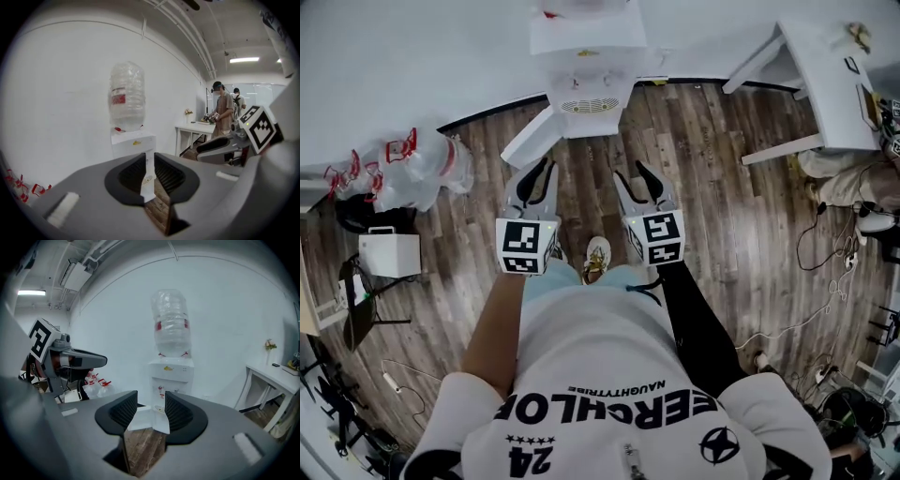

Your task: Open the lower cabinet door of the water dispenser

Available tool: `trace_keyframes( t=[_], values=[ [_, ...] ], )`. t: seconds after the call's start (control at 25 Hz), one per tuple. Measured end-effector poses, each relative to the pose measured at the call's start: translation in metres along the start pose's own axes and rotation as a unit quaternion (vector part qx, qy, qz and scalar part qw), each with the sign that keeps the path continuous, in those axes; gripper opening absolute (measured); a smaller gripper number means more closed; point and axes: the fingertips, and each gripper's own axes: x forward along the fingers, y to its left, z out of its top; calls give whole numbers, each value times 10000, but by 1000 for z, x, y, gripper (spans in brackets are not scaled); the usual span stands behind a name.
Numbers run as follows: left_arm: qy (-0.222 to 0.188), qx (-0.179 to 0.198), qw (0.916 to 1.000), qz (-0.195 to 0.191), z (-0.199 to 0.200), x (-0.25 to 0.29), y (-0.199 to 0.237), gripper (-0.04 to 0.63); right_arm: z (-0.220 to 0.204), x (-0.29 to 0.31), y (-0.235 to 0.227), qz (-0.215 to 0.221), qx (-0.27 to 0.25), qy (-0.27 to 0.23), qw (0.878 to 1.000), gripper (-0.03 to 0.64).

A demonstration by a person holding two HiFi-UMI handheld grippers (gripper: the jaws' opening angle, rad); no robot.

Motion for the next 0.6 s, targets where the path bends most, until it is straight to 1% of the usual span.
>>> trace_keyframes(
  t=[0.08,0.2,0.4,0.6],
  values=[
    [-83,81,9999,-51,13,-8,-4,60,10,-9,1,-16,3,-158,9999,164],
    [-188,163,9996,-122,30,-17,-9,60,18,-19,4,-30,-57,-253,9997,164],
    [-475,251,9985,-123,57,-21,-10,60,42,-27,3,-27,-261,-455,9986,164],
    [-570,285,9979,-140,66,-25,-13,60,52,-38,-2,68,-292,-512,9982,164]
  ],
)
